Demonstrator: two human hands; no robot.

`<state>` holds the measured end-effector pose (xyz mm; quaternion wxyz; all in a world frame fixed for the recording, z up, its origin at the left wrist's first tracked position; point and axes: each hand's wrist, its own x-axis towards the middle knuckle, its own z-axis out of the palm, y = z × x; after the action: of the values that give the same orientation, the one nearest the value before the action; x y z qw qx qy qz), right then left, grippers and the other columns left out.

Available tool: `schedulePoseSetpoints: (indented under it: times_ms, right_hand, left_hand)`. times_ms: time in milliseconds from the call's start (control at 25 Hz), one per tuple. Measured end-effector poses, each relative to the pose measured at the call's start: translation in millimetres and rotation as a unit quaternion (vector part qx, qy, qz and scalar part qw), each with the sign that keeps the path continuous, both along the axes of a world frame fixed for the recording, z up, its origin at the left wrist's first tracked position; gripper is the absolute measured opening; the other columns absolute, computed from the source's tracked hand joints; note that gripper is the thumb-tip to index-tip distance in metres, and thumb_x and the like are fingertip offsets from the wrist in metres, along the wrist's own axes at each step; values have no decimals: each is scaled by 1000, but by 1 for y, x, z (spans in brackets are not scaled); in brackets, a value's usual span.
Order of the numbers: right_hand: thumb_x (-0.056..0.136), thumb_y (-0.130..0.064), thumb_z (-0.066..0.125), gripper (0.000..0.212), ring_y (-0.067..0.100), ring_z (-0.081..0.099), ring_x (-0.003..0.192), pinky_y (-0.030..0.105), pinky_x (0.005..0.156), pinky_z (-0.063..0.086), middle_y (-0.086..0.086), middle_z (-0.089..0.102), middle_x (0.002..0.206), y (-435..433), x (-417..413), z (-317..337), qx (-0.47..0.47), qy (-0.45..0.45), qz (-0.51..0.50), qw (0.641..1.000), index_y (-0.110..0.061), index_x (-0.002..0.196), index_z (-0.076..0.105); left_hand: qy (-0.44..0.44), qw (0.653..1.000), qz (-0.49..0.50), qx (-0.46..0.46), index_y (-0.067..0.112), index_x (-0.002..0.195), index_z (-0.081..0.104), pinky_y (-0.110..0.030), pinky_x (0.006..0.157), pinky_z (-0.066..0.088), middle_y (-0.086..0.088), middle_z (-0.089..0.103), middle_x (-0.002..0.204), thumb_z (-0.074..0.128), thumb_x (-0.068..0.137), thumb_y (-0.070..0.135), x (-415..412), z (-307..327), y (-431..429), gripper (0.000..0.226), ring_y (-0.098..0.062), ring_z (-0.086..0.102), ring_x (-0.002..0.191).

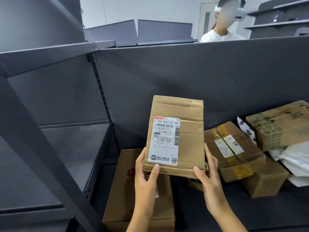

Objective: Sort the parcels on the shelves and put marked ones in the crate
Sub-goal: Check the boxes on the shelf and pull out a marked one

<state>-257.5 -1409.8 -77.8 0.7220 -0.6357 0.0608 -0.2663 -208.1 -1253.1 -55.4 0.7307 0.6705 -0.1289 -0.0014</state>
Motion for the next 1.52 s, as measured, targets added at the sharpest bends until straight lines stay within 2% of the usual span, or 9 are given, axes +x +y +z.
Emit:
schedulePoseSetpoints:
  times_ms: [200,400,600,760,880,1040,1120,1360,1520]
  right_hand:
    - [62,-51,61,65,-12,48,115,18,92,42,-29,33,127,0,-3,4,-3,7,1,1000,-77,115,33]
    - [65,-49,61,69,-9,45,121,16,93,43,-34,34,131,-2,-5,-1,-17,6,10,1000,-73,121,31]
    - [64,-48,60,73,-16,46,116,4,84,45,-29,34,132,-2,-5,3,-18,26,14,999,-62,128,27]
    - [81,-39,63,69,-34,37,105,-4,80,37,-30,30,130,6,6,1,-27,74,36,996,-58,129,19]
    - [86,-42,60,70,-12,33,121,15,103,28,-22,22,138,17,27,-1,-39,138,84,986,-58,134,12]
    - [93,-38,51,71,9,21,135,40,116,21,-11,13,152,38,63,1,-95,223,152,958,-52,143,4]
    - [93,-39,50,71,11,15,140,42,115,19,-10,11,154,50,76,1,-102,229,180,951,-51,143,1]
    - [91,-48,50,74,19,29,139,48,114,27,-13,22,155,75,97,-18,-82,279,224,930,-58,139,-6]
    - [94,-44,46,72,19,26,140,42,113,25,-13,22,155,79,104,-22,-90,302,235,920,-54,141,-7]
  left_hand:
    - [30,999,-8,-21,51,124,43,-16,91,40,38,57,112,63,76,41,-6,-3,1,53,15,51,107]
    - [20,999,-12,-22,48,124,43,-12,84,41,39,57,113,62,77,37,-7,-3,1,52,18,52,107]
    - [21,1000,-8,-7,53,124,45,-24,97,40,34,58,117,59,75,39,-2,-12,3,53,10,53,111]
    - [40,999,6,-11,51,123,47,-26,94,46,24,61,119,64,82,33,5,-15,11,48,6,57,108]
    - [81,996,16,-17,43,126,48,-13,77,50,16,61,121,58,90,21,27,-22,30,43,6,61,101]
    - [128,991,48,1,41,125,50,-39,104,43,6,60,127,53,94,22,61,-36,68,37,-14,54,118]
    - [139,988,65,-9,36,130,49,-43,107,40,6,60,127,51,95,20,72,-42,81,39,-15,54,119]
    - [184,977,101,-42,29,139,41,-45,110,37,1,57,132,47,97,21,93,-63,94,43,-18,52,122]
    - [207,969,130,-46,30,136,43,-45,112,34,-1,56,133,49,96,23,99,-80,95,41,-20,50,125]
